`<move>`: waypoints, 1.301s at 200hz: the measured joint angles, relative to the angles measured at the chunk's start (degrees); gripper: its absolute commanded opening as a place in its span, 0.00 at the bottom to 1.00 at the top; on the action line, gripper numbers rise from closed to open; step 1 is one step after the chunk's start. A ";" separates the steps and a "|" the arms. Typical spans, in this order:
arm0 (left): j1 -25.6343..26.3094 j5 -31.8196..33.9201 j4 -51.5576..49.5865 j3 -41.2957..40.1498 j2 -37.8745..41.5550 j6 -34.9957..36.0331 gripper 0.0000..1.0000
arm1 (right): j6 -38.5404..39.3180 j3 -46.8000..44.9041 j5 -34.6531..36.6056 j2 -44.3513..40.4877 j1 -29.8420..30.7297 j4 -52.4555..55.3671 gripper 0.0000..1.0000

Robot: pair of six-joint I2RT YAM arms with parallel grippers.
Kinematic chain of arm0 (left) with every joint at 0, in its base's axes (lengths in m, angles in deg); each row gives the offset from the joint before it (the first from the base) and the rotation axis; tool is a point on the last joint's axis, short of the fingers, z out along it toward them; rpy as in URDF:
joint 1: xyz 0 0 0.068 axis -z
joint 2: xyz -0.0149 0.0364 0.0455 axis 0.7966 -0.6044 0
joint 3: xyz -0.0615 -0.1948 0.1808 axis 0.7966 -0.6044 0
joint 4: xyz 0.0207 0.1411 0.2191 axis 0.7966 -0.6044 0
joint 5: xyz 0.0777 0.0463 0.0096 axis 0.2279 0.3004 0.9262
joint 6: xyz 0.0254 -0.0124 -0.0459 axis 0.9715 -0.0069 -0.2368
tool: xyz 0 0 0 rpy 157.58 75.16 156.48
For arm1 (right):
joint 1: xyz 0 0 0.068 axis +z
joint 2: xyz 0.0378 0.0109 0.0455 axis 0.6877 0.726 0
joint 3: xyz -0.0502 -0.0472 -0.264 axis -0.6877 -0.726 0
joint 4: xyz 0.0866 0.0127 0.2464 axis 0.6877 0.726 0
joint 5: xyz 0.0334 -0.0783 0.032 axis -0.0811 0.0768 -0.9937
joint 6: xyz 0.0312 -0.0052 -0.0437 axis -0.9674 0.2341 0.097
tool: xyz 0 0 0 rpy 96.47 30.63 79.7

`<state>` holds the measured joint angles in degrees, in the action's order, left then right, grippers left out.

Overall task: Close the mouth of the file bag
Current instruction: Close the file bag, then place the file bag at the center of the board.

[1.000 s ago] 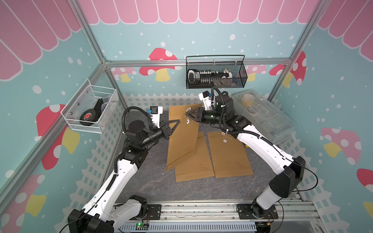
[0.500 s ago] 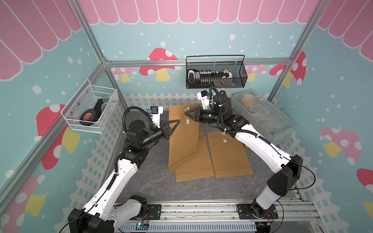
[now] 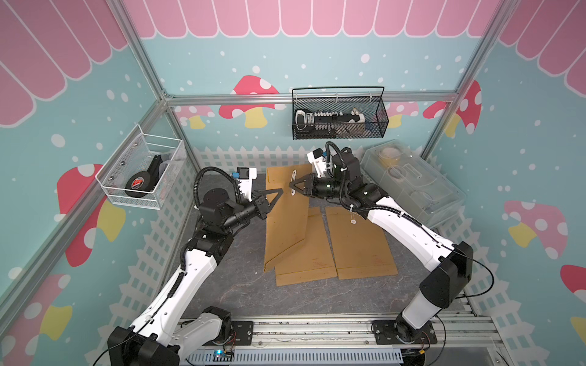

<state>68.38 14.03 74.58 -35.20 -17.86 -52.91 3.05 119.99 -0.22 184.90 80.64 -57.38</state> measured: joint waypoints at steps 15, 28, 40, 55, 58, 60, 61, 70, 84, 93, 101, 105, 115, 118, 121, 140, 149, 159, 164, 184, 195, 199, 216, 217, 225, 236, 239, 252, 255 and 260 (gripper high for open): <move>0.00 0.02 0.00 0.02 0.00 0.00 0.00 | 0.22 -0.07 -0.20 0.00 0.00 0.07 0.00; -0.02 0.07 0.00 0.07 0.00 0.02 0.00 | 0.48 -0.09 -0.48 -0.02 0.00 0.15 0.00; -0.07 0.26 -0.02 0.11 0.02 0.02 0.00 | 0.92 -0.37 -0.76 -0.17 0.00 0.20 0.02; -0.55 0.37 -0.13 0.15 0.02 0.02 0.00 | 1.75 -1.86 -1.49 -0.94 0.00 0.37 0.17; -0.63 0.37 -0.24 0.22 0.02 0.02 0.00 | 2.14 -2.34 -1.75 -1.18 0.00 0.35 0.20; -0.74 0.37 -0.28 0.26 0.02 0.04 0.00 | 2.25 -2.64 -1.95 -1.36 0.00 0.37 0.21; -0.79 0.39 -0.31 0.28 0.02 0.04 0.00 | 2.27 -2.75 -1.97 -1.42 0.00 0.37 0.22; -1.36 0.35 -0.76 0.70 0.02 0.04 0.00 | 3.52 -4.39 -2.89 -2.25 0.00 0.26 0.29; -2.08 0.22 -1.14 1.75 0.02 0.11 0.00 | 6.01 -7.67 -3.67 -4.04 -0.02 0.46 0.37; -2.43 0.00 -1.40 2.93 0.00 0.22 0.00 | 7.93 -10.34 -3.63 -5.55 -0.17 0.50 0.40; -2.47 -0.17 -1.42 3.91 0.00 0.20 0.00 | 9.55 -12.94 -2.82 -7.19 -0.61 0.52 0.45; -2.49 -0.35 -1.40 4.48 0.00 0.20 0.00 | 10.88 -14.49 -2.45 -8.24 -0.90 0.39 0.49; -2.47 -0.98 -1.33 5.79 0.00 0.15 0.00 | 12.92 -18.36 -0.37 -10.86 -1.97 -0.26 0.61; -2.47 -1.18 -1.33 6.08 0.00 0.15 0.00 | 14.58 -19.85 0.31 -11.91 -2.38 -0.68 0.64; -2.43 -1.36 -1.31 6.38 0.00 0.15 0.00 | 14.75 -21.00 0.94 -12.66 -2.67 -1.07 0.68; -2.32 -3.02 -2.03 8.35 -0.20 0.20 0.00 | 20.41 -29.03 5.25 -17.49 -4.59 -5.68 0.84; -2.19 -4.00 -2.84 9.42 -0.52 0.24 0.00 | 22.58 -31.98 6.71 -18.73 -5.05 -8.24 0.87; -2.03 -5.35 -3.52 10.56 -0.96 0.28 0.00 | 25.66 -34.16 7.28 -19.15 -5.35 -10.97 0.88; -1.99 -6.10 -3.76 11.02 -1.16 0.28 0.00 | 26.97 -35.15 7.39 -19.12 -5.51 -12.46 0.88; -1.95 -9.16 -4.63 12.85 -2.16 0.22 0.00 | 31.15 -37.18 5.53 -18.58 -6.82 -16.70 0.87; -1.95 -10.69 -4.79 13.73 -2.69 0.11 0.00 | 32.20 -38.25 3.17 -18.45 -8.17 -19.69 0.86; -1.95 -11.28 -4.76 13.99 -2.86 -0.02 0.00 | 32.41 -38.80 1.99 -18.43 -8.85 -21.16 0.86; -2.05 -13.44 -4.44 14.43 -3.39 -0.68 0.00 | 31.67 -41.51 -3.32 -18.38 -11.43 -28.02 0.80; -2.05 -13.53 -4.42 14.43 -3.41 -0.72 0.00 | 31.63 -41.62 -3.52 -18.36 -11.52 -28.26 0.80; -2.27 -14.47 -4.02 14.45 -3.72 -1.16 0.00 | 30.56 -42.82 -5.97 -18.25 -12.41 -31.39 0.78; -2.80 -15.32 -3.28 14.45 -4.33 -1.86 0.00 | 29.00 -43.85 -9.11 -18.14 -12.81 -34.99 0.75; -2.93 -15.50 -3.06 14.45 -4.46 -1.99 0.00 | 28.30 -44.02 -9.81 -18.10 -12.81 -35.87 0.74; -3.65 -15.82 -2.23 14.45 -5.25 -2.91 0.00 | 25.94 -44.24 -12.28 -17.84 -12.76 -39.69 0.71; -3.80 -15.91 -2.03 14.45 -5.46 -3.15 0.00 | 25.31 -44.24 -12.68 -17.77 -12.76 -40.46 0.70; -3.98 -15.93 -1.75 14.43 -5.68 -3.39 0.00 | 24.37 -44.24 -13.40 -17.62 -12.72 -42.03 0.66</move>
<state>64.41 -1.90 72.83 -20.77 -23.54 -56.30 27.42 75.75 -13.62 167.28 67.92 -99.41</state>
